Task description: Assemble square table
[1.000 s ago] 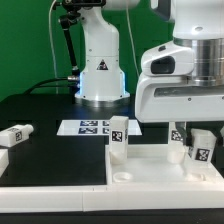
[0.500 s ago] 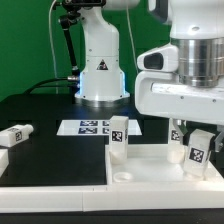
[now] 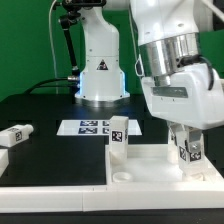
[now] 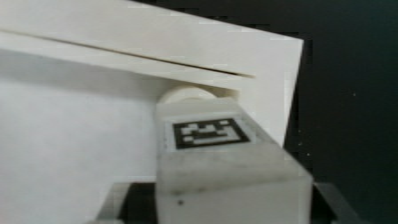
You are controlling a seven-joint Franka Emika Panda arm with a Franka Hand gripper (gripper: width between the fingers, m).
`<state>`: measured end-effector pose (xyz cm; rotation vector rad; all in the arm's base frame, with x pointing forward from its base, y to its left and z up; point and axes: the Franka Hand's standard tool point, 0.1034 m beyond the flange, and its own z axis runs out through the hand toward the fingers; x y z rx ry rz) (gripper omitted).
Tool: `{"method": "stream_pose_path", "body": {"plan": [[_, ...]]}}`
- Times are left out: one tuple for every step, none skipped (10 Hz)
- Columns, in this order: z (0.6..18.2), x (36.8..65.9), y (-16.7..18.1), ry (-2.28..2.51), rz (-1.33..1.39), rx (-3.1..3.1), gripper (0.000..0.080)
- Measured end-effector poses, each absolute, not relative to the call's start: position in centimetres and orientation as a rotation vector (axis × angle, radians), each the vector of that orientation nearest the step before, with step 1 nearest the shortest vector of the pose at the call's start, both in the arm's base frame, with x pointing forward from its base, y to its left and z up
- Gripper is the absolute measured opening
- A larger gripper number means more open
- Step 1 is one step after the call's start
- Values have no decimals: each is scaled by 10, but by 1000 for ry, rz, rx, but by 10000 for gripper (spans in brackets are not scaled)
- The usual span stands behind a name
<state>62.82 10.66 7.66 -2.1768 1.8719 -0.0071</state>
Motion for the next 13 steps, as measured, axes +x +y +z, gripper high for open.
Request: {"method": "stream_pose_path", "body": {"plan": [[76, 628, 107, 1869, -6, -2181, 309], [76, 628, 108, 1839, -9, -2212, 480], [78, 630, 116, 1617, -46, -2418, 480], [78, 631, 121, 1458, -77, -2529, 611], [77, 631, 116, 1400, -86, -2567, 638], [77, 631, 115, 1321, -96, -2611, 648], [76, 631, 116, 1259, -103, -2644, 648], [77, 631, 116, 1051, -124, -2757, 648], [81, 634, 119, 774, -153, -2890, 648], [86, 635, 126, 485, -126, -2983, 648], [85, 637, 123, 436, -152, -2990, 648], [84, 636, 122, 458, -147, -2988, 648], [84, 636, 123, 497, -145, -2980, 522]]}}
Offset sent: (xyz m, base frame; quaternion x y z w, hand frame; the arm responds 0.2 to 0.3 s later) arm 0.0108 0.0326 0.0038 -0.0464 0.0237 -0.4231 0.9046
